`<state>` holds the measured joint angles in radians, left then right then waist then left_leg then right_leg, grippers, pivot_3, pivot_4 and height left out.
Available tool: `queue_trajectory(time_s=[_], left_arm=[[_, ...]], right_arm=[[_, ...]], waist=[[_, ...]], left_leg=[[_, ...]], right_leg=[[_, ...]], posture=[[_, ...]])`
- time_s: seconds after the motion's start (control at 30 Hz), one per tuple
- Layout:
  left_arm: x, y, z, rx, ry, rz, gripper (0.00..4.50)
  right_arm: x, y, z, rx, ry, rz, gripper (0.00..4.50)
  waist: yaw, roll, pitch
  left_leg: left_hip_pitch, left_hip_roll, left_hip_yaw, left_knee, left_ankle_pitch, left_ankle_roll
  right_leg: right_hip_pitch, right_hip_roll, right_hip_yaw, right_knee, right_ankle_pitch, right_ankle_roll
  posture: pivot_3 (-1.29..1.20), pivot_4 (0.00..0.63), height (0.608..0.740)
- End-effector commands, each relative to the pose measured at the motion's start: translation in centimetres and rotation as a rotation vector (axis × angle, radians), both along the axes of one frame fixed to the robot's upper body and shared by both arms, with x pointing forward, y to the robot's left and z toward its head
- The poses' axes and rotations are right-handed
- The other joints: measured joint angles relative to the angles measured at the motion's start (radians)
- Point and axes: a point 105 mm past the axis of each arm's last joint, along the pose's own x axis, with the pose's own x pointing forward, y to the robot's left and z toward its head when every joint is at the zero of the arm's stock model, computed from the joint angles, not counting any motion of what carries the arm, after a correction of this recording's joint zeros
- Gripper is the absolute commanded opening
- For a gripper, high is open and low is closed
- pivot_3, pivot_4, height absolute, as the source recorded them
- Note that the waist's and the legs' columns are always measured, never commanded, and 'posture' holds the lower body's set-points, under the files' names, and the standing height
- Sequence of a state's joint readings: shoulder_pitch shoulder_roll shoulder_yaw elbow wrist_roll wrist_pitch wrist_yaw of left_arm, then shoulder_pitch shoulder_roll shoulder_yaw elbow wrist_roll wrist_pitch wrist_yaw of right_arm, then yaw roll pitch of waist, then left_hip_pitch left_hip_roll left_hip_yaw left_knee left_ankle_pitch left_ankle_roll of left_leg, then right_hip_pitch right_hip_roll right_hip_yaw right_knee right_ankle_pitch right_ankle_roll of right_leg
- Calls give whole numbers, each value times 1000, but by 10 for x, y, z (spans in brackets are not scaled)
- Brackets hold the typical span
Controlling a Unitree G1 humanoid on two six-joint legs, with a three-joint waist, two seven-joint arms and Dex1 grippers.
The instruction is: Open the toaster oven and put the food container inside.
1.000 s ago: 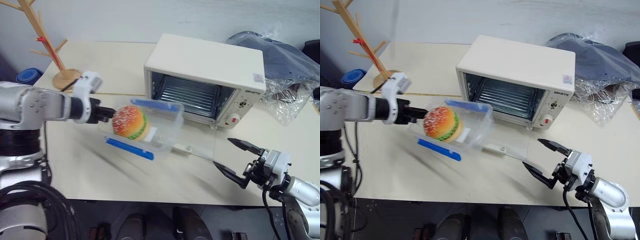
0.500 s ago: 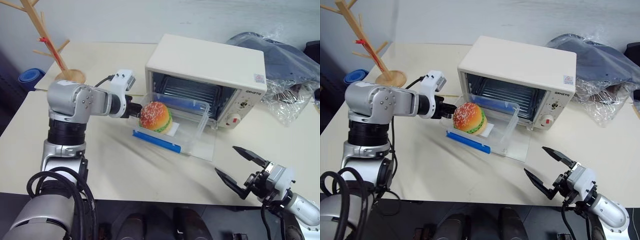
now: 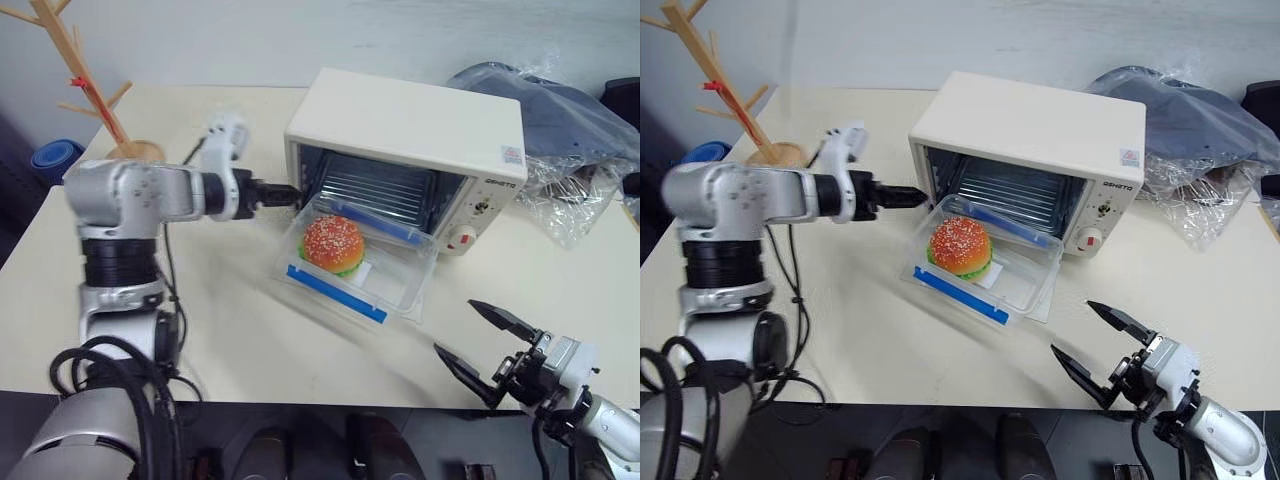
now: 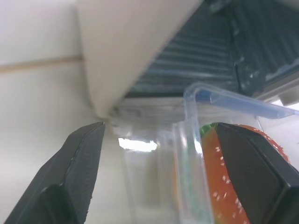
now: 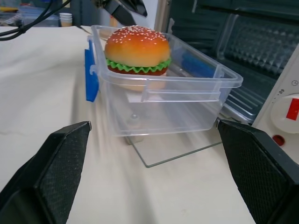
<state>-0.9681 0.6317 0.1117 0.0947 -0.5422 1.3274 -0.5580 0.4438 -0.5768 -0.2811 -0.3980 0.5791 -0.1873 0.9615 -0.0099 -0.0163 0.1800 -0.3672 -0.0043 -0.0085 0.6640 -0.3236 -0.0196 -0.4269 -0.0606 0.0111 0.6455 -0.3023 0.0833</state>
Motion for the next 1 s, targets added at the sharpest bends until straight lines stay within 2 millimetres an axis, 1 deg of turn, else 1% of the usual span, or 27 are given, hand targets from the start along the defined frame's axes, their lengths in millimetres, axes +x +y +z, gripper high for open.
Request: queue_trajectory(time_s=[0.03,0.07,0.1,0.13,0.17,0.2,0.27,0.3,0.33,0.37,0.4,0.43,0.53,0.67,0.77,0.9,1.0], left_arm=[[-36,11,-6,149,-304,-352,3362],[-47,12,-13,181,-359,-451,3054],[-56,15,-29,230,-336,-516,2744],[-62,14,-43,250,-317,-561,2505],[-66,14,-52,263,-302,-587,2166],[-72,10,-60,248,-300,-622,1883],[-80,-8,-69,170,-339,-681,1271],[-82,-14,-71,143,-353,-695,969],[-82,-20,-75,128,-363,-696,651],[-77,-28,-79,118,-382,-674,357],[-70,-36,-81,108,-395,-644,50],[-63,-43,-83,88,-407,-609,6],[-49,-59,-84,50,-430,-550,6],[-26,-73,-79,1,-453,-425,6],[-19,-79,-71,-39,-480,-380,6],[-13,-87,-66,-69,-501,-351,6],[-13,-91,-67,-61,-505,-354,6]], right_arm=[[-29,8,-16,-110,228,178,3881],[-37,10,-21,-134,293,219,3548],[-42,13,-23,-148,320,245,3164],[-46,18,-24,-151,340,273,2902],[-47,21,-24,-152,349,289,2524],[-47,26,-22,-149,345,300,2213],[-41,40,-17,-133,315,322,1522],[-38,44,-15,-131,300,328,1205],[-34,49,-13,-127,283,333,778],[-26,53,-11,-118,261,329,517],[-20,57,-9,-116,242,327,155],[-12,61,-6,-113,224,321,36],[10,66,3,-117,171,275,36],[48,61,25,-124,61,146,36],[66,57,34,-122,20,87,36],[87,51,42,-144,-41,32,36],[96,51,46,-156,-71,28,36]], waist=[[-5,4,-2],[2,5,-3],[10,3,-2],[13,2,-2],[18,1,-2],[25,1,-2],[34,1,-2],[36,1,-2],[37,1,-2],[37,1,-2],[36,1,-2],[35,1,-2],[35,1,-2],[32,1,-2],[33,1,-2],[33,1,-2],[35,1,-2]], left_leg=[[1,0,0,-1,0,0],[1,0,1,-2,0,-1],[3,1,2,-3,0,-1],[2,1,1,-2,0,-1],[0,1,-2,1,0,-1],[1,1,-3,2,0,1],[6,0,-6,2,-6,10],[9,0,-7,2,-7,12],[11,0,-8,2,-8,13],[10,0,-8,2,-8,14],[10,0,-8,2,-8,15],[10,0,-8,2,-8,15],[9,-1,-7,3,-8,14],[8,0,-7,3,-7,13],[8,-1,-6,4,-7,13],[8,-1,-6,4,-7,13],[7,-2,-5,6,-7,14]], right_leg=[[0,0,1,-1,0,-1],[0,0,3,-3,-1,-2],[1,0,4,-4,-2,-3],[1,0,3,-5,-2,-3],[2,0,0,-5,-2,-3],[5,-1,0,-6,-2,-3],[13,-2,-2,-9,-1,-2],[17,-3,-3,-11,-1,-2],[20,-3,-4,-13,-1,-2],[20,-4,-3,-14,0,-1],[20,-4,-3,-15,0,-1],[20,-3,-3,-15,0,0],[19,-2,-4,-15,1,1],[17,-1,-3,-13,1,1],[16,-1,-3,-12,1,1],[16,-1,-3,-12,1,1],[16,-1,-3,-11,1,2]], posture=[[0,150,740],[0,150,740],[0,150,740],[0,150,740],[0,150,740],[0,150,740],[0,150,740],[0,150,740],[0,150,740],[0,150,740],[0,150,740],[0,150,740],[0,150,740],[0,150,740],[0,150,740],[0,150,740],[0,150,740]])
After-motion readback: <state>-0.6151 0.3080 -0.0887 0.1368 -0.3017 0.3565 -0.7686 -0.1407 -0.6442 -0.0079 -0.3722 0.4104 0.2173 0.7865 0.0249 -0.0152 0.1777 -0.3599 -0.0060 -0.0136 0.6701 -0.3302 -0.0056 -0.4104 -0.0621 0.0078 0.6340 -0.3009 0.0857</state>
